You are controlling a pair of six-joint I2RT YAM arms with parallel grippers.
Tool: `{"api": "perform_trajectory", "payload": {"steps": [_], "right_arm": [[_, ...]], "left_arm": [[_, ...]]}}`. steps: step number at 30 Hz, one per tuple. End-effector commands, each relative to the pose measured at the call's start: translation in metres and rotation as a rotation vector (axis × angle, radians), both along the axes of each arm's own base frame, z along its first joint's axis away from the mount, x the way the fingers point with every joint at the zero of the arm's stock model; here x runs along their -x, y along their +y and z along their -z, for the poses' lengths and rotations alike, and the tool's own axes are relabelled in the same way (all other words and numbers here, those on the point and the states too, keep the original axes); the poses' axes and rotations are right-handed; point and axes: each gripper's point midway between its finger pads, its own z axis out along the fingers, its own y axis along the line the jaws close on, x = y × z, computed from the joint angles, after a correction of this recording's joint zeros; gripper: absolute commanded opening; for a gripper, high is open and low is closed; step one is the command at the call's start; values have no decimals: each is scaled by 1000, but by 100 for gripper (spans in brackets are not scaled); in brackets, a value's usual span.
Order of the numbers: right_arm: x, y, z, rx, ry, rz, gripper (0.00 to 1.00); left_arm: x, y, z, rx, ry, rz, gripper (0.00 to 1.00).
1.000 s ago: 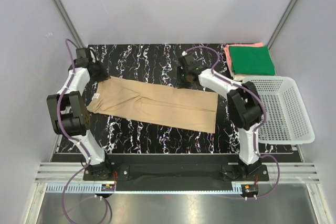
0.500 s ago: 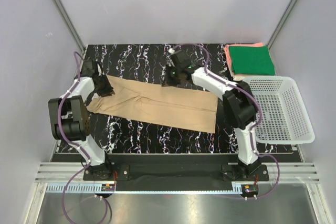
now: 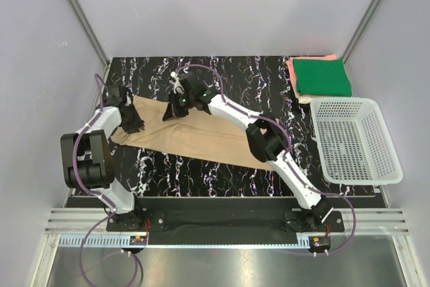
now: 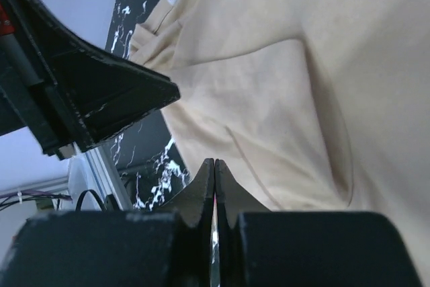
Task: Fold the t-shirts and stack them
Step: Fold the tshirt
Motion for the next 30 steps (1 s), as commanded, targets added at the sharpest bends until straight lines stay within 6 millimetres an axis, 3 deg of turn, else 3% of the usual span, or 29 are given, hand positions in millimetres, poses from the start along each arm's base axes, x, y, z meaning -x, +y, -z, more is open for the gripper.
{"api": "perform_trajectory", "payload": {"steps": [1,6,9,12,15,16,18,19,21,22,23,24,25,26,27,28,29,30], "right_arm": [[-8,7,12,-45,60,-10,4],[-18,6,43,-25,96,23,3],[-27,-6,65,2,131,49,3],[-30,-13,65,8,124,45,4],[-35,-17,46,-13,103,45,4],[-36,-17,29,-31,86,42,4],[-36,-23,14,-41,70,35,5],[-36,-25,-19,-69,25,30,6],[-34,-39,-29,-40,-37,28,9],[-37,-49,-76,-76,-129,44,11],[-31,-62,-61,-36,-133,52,11],[-32,-71,-72,-41,-162,70,12],[-31,-79,-117,-103,-245,78,15],[-31,-96,-107,-75,-246,91,17],[-34,-106,-117,-65,-282,126,17],[-32,-118,-146,-82,-336,153,18],[-32,-131,-142,-54,-343,177,18],[-35,-141,-149,-45,-363,210,18]], "left_arm": [[-1,23,12,-78,22,-72,27],[6,32,26,-117,76,-99,26],[4,33,30,-121,86,-92,27],[3,38,34,-141,104,-95,27],[-4,40,37,-126,103,-105,27],[-14,46,30,-118,74,-121,27],[-25,53,31,-101,63,-124,29],[-40,56,23,-105,31,-122,29],[-50,58,31,-93,50,-121,29],[-65,61,25,-88,25,-132,30],[-71,62,26,-78,24,-148,30],[-76,62,36,-55,36,-158,30],[-92,67,30,-42,2,-184,31],[-104,62,29,-8,-15,-170,31],[-125,62,28,18,-42,-164,31],[-138,61,25,38,-64,-160,32],[-152,51,20,100,-94,-130,32],[-183,48,13,139,-152,-100,33]]}}
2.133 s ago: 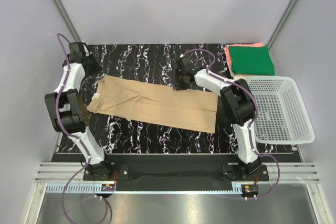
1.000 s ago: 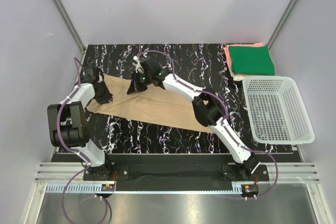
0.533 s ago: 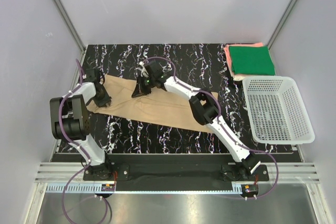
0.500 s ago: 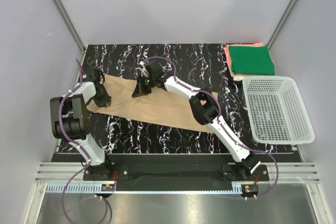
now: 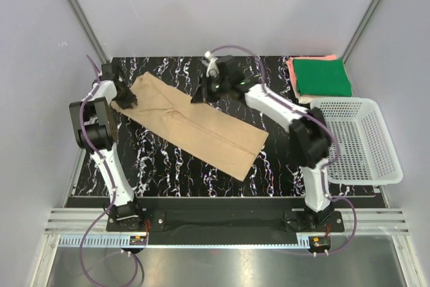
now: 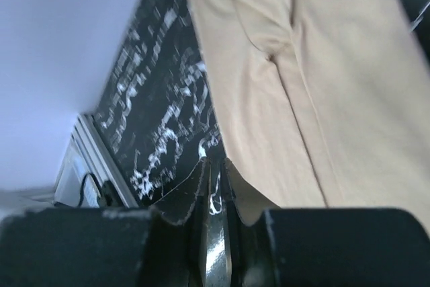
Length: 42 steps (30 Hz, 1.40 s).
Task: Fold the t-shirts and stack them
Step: Fold the tshirt
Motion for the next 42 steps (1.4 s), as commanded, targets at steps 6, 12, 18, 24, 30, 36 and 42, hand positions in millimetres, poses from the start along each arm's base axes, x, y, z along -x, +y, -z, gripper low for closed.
{"api": "perform_trajectory", "payload": {"steps": [6,12,18,24,30,36,42], "right_arm": [[-15,-64,-120,-56,-341,173,18],[10,-96,-74,42,-276,231,16],[45,-125,-73,50,-265,266,17],[58,-173,-59,156,-201,395,17],[67,-207,-54,176,-129,449,17],[79,-216,-69,183,-160,448,19],[84,-222,-69,201,-134,467,19]], "left_arm": [[-120,-47,-51,331,-290,212,33],[-88,-29,-116,117,-364,201,39],[-52,-95,-156,210,-416,294,37],[27,-232,-139,273,-345,586,31],[110,-330,-97,362,-247,745,24],[160,-355,-55,325,-133,790,24],[206,-351,-14,212,-13,783,25]]}}
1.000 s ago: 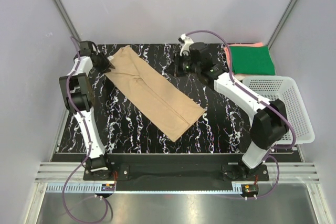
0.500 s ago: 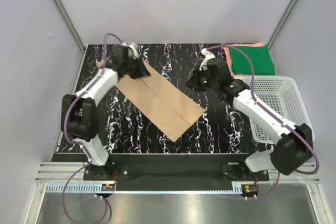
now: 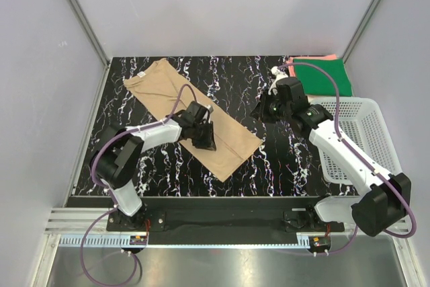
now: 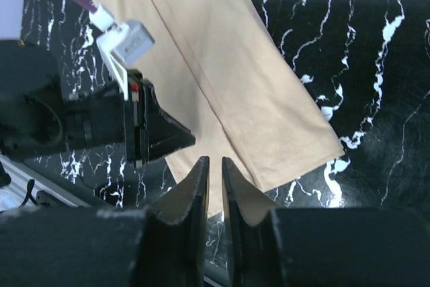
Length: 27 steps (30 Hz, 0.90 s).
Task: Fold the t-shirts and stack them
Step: Fold the tshirt
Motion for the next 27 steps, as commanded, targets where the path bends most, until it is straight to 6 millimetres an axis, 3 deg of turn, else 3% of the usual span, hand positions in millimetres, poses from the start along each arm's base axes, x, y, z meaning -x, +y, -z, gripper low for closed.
{"api": "perform_trajectory", "payload": {"steps": [1,6,12,16,18,20,24,27], "right_arm": [[3,-7,-9,16,-5,28,21],[10,-6,12,31,66,14,28],[33,-12,69,85,248,11,42],[58,-8,116,100,413,-28,44],[62,-9,127,118,437,-32,43],[68,-3,132,111,446,-58,40],[74,15,139,106,476,-124,39],[78,11,156,159,500,-123,42]], "left_arm": [[9,3,0,-34,-32,-49,24],[39,24,11,-90,-11,-86,24],[70,55,22,-154,17,-105,24],[91,76,21,-172,14,-124,25],[100,91,18,-198,-4,-147,25],[106,105,12,-212,-30,-189,25],[109,109,-9,-162,-73,-220,26],[89,110,-48,-141,-184,-246,31]]}}
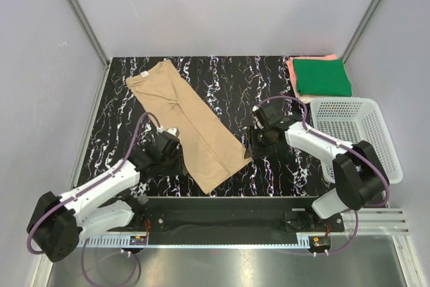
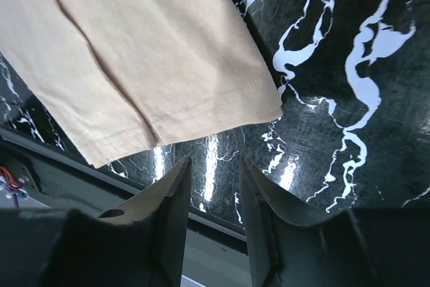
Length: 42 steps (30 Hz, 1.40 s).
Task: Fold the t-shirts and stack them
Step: Fold the tshirt
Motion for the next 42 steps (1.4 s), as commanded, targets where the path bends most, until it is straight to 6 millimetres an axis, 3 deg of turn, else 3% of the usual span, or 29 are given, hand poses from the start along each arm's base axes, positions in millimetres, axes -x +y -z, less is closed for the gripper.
{"api": "perform_trajectory", "payload": {"steps": [1,2,4,6,7,8,10,14,18,19,23,24,25,26,27,28,30,32,33,35,38,42], "right_arm": [[-3,7,5,6,-2,-21,43],[-4,4,8,25,-2,-14,43],[-10,3,10,49,-14,-20,42],[-17,1,12,79,-19,-19,41],[-19,0,14,95,-18,-34,39],[-18,-1,15,106,-4,-45,38],[-19,2,22,122,26,-80,37],[-24,-3,31,177,41,-89,39],[-32,-3,28,195,21,-99,39],[-34,-3,28,198,21,-98,39],[-33,-2,41,215,64,-94,39],[-31,-2,44,216,77,-97,39],[-30,-2,49,222,90,-98,38],[-30,-4,51,231,94,-97,38],[-31,-5,53,238,93,-98,36],[-31,-8,54,252,92,-93,32],[-27,-13,57,267,99,-81,25],[-22,-18,59,272,112,-54,18],[-18,-19,60,274,119,-48,15],[-10,-23,65,274,132,-28,7],[1,-34,71,300,148,9,4],[17,-44,72,305,173,100,5]], "left_arm": [[-31,3,-45,-6,-143,-53,34],[-49,7,-67,0,-196,-79,35],[-82,16,-92,27,-231,-137,35],[-104,24,-104,24,-253,-138,33],[-116,28,-99,5,-232,-145,32],[-137,39,-114,6,-270,-175,31],[-166,49,-122,22,-272,-201,30],[-206,69,-120,39,-269,-245,30],[-237,97,-108,31,-261,-321,31],[-244,104,-97,21,-239,-332,31],[-287,135,-88,11,-253,-404,31],[-296,137,-73,13,-218,-409,30],[-310,141,-80,10,-243,-419,30],[-317,143,-78,7,-242,-424,30],[-323,144,-61,-3,-211,-426,29],[-336,149,-68,-9,-237,-435,29],[-346,152,-47,-16,-202,-438,29],[-362,147,-46,6,-210,-411,29],[-365,147,-28,3,-172,-410,29],[-377,145,-24,20,-168,-424,29],[-386,139,-4,50,-133,-427,28],[-399,114,15,80,-112,-372,28]]}}
